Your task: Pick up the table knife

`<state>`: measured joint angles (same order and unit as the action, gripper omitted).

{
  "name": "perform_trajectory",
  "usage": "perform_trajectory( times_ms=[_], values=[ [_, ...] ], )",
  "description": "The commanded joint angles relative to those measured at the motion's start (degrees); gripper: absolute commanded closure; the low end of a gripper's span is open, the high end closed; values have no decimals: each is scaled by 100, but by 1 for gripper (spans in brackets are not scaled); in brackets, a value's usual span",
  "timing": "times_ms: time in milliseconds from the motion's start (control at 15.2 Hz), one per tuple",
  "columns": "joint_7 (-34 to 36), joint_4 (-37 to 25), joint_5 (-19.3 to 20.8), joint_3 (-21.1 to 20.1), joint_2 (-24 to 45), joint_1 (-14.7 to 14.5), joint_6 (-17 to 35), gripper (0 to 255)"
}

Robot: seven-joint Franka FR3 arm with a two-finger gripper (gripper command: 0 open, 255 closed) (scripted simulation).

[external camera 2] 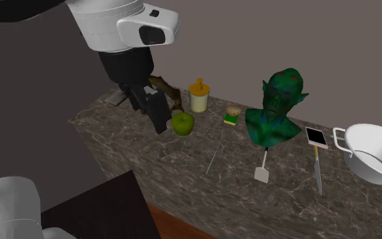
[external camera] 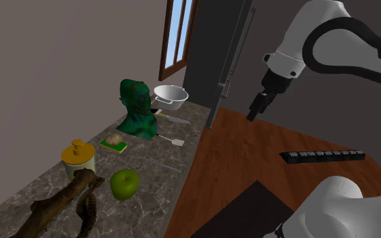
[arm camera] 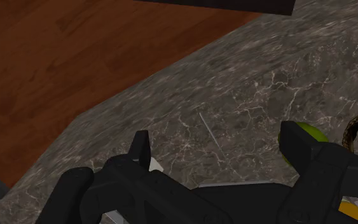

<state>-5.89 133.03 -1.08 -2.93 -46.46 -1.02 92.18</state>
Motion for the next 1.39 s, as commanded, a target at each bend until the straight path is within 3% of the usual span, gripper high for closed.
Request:
perform_trajectory(
  times_ms=[0,660,1320],
  values=[
    [0,0,0,0,0,0,0,0],
    [-397,431,25,-40,1536,-146,1769,0],
    [-719,112,117,-141,3562,-249,3276,0]
  ],
)
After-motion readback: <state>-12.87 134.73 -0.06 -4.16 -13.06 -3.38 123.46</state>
